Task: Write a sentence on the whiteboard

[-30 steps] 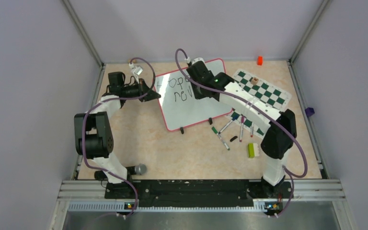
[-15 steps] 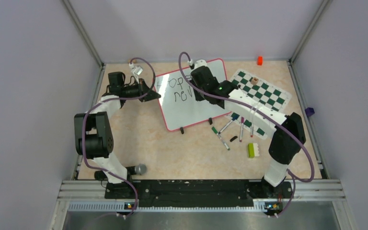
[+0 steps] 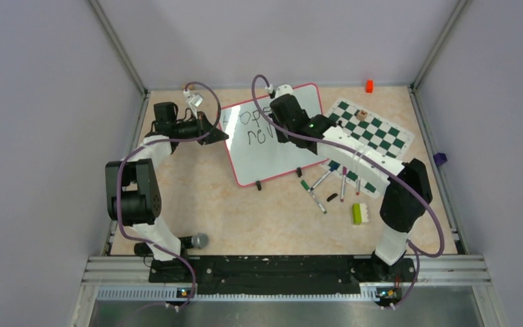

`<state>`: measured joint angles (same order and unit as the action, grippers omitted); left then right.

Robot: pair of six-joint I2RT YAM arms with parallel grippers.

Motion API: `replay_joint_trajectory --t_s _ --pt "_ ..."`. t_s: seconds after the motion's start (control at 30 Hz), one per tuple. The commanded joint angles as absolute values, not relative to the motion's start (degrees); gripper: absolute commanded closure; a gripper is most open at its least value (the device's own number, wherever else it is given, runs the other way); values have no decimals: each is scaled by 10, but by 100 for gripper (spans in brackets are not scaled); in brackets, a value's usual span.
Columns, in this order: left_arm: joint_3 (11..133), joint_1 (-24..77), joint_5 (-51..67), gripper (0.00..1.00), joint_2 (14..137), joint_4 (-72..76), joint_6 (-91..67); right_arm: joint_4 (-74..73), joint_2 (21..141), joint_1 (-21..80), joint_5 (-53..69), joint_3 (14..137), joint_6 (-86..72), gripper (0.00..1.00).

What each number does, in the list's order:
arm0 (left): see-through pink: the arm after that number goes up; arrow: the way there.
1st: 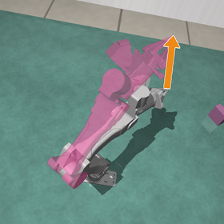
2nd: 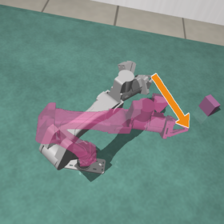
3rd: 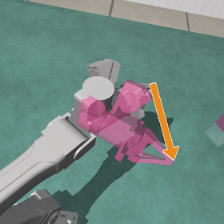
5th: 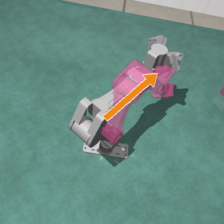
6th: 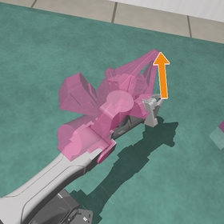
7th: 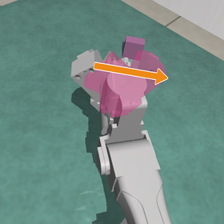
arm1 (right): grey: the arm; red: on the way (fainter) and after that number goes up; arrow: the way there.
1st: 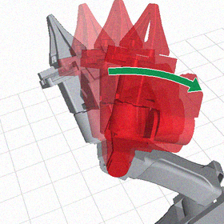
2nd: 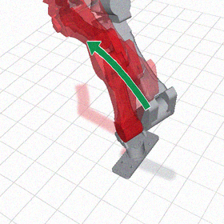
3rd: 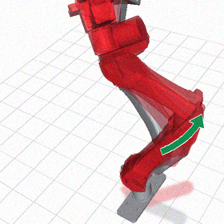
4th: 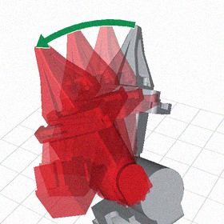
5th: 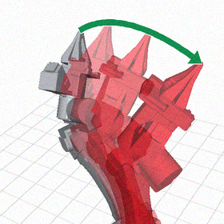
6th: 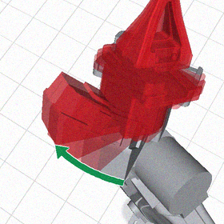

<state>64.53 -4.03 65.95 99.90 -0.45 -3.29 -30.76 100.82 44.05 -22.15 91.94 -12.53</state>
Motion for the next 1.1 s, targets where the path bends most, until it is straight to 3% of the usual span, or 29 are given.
replay_joint_trajectory --t_s 0.0,1.07 --pt "636 -22 580 100 1019 -21 48 -292 1023 436 -214 949 -118 100" --pt "636 -22 579 100 1019 -22 48 -348 1068 422 -272 996 -123 100"
